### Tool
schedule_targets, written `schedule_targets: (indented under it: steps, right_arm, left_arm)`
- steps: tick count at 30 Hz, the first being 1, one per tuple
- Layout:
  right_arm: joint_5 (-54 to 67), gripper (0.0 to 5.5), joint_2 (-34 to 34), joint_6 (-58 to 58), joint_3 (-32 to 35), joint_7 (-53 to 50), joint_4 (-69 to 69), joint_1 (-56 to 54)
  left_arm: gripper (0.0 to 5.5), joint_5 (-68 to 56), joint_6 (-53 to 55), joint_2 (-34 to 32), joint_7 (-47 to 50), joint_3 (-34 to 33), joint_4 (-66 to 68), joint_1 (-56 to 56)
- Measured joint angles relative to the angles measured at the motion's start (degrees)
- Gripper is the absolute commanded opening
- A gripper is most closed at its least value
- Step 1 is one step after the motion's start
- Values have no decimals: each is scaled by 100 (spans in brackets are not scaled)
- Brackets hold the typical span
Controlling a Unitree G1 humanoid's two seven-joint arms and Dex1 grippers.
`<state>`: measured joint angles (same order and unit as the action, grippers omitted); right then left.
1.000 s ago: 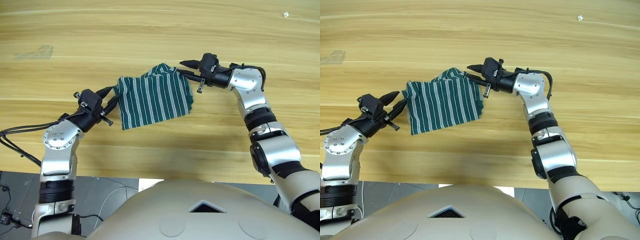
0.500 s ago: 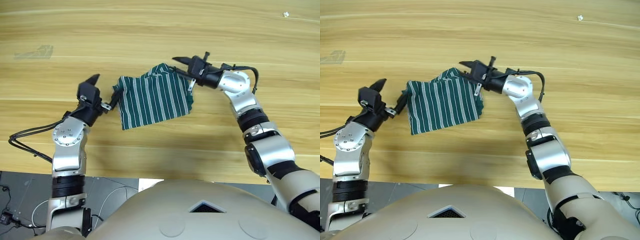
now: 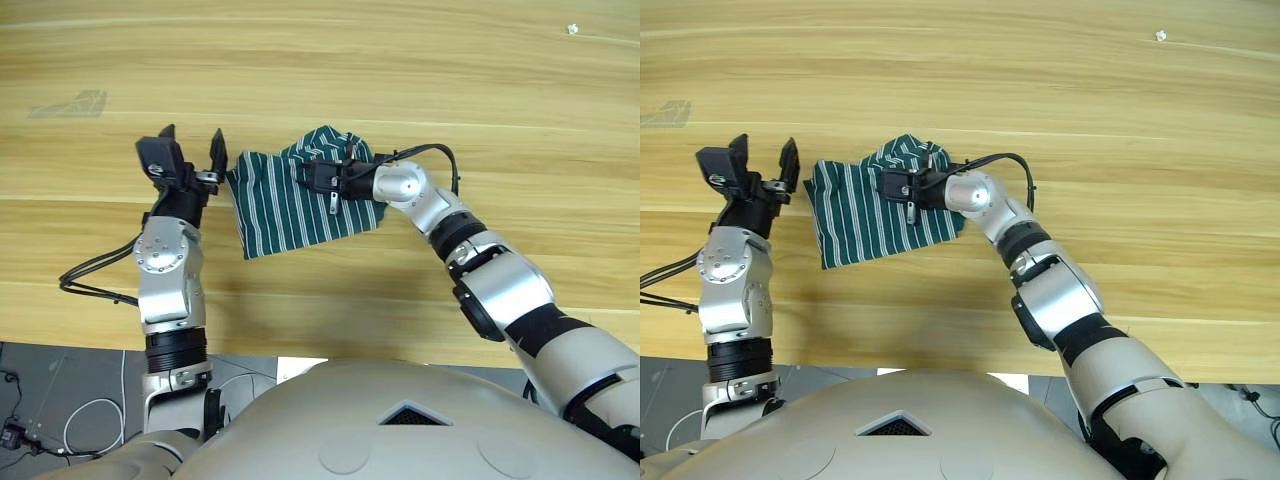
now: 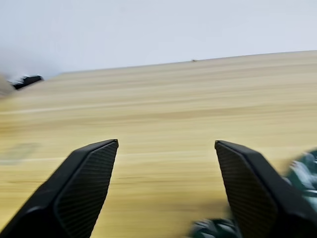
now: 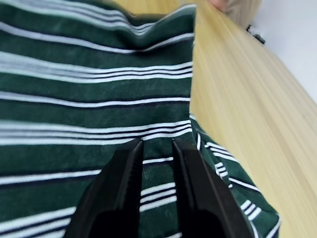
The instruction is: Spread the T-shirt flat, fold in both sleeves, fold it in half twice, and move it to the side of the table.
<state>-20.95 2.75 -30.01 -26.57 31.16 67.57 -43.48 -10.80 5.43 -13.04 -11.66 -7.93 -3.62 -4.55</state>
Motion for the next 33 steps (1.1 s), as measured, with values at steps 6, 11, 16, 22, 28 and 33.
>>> schedule_targets:
  steps: [6, 11, 16, 22, 28, 33]
  right_arm:
    - [-69, 110, -40, 340, 107, -644, 444, -265]
    - [1303, 110, -638, 1661, 1587, -84, 572, -286]
    - [2594, 110, -1940, 3367, 3216, -767, 448, -223]
    - [3764, 110, -3279, 3942, 5035, -2442, -667, 1224]
    - [3983, 110, -3331, 4441, 5550, -3028, -2320, 2577]
    - [3233, 110, -2969, 3139, 4906, -3151, -3500, 2787]
  left_arm:
    - [362, 58, 4, 206, 55, 212, -79, -48]
    - [362, 52, 71, 261, 112, 204, -354, -160]
    - [362, 50, 146, 198, 223, -57, -957, -305]
    - [362, 56, 363, 183, 215, 7, -1454, -644]
    - [362, 55, 487, 222, 256, 9, -1613, -803]
    - [362, 314, 329, 360, 366, 355, -1387, -488]
